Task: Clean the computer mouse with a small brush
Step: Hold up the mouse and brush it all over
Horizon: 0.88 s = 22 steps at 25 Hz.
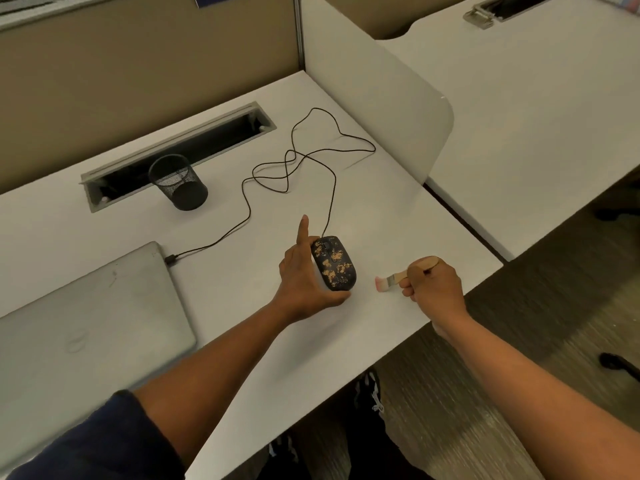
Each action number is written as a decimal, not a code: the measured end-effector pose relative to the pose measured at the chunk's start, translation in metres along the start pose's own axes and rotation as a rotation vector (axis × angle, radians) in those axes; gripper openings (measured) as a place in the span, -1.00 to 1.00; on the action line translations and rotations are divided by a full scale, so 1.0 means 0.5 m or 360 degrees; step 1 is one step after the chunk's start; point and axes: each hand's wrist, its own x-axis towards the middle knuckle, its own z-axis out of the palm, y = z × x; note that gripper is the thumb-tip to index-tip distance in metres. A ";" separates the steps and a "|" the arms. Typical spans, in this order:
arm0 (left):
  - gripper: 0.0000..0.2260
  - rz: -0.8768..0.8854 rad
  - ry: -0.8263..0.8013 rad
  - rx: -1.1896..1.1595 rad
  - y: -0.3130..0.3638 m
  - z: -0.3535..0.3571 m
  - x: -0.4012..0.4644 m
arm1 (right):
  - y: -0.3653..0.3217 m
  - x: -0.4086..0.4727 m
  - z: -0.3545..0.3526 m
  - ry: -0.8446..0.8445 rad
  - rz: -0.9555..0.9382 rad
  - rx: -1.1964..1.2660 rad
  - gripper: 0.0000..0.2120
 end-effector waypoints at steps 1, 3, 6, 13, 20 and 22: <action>0.36 0.0052 -0.0059 0.0010 0.002 -0.001 -0.013 | 0.015 -0.029 -0.010 0.0075 0.0050 -0.0002 -0.83; 0.36 0.0145 -0.0152 0.0045 0.009 -0.002 -0.039 | 0.048 -0.090 -0.031 0.0234 0.0149 -0.0003 -0.85; 0.35 0.0304 -0.0346 0.0097 0.029 0.000 -0.083 | 0.084 -0.199 -0.056 0.0530 0.0276 0.0149 -0.87; 0.35 0.0595 -0.0619 0.0104 0.105 0.018 -0.192 | 0.086 -0.381 -0.101 0.0767 0.0296 0.0581 -0.86; 0.33 0.0649 -0.0706 0.0136 0.148 0.069 -0.267 | 0.096 -0.442 -0.139 0.0781 0.0190 0.0964 -0.88; 0.32 0.0645 -0.0725 0.0193 0.155 0.086 -0.288 | 0.109 -0.458 -0.158 0.0782 0.0166 0.1033 -0.87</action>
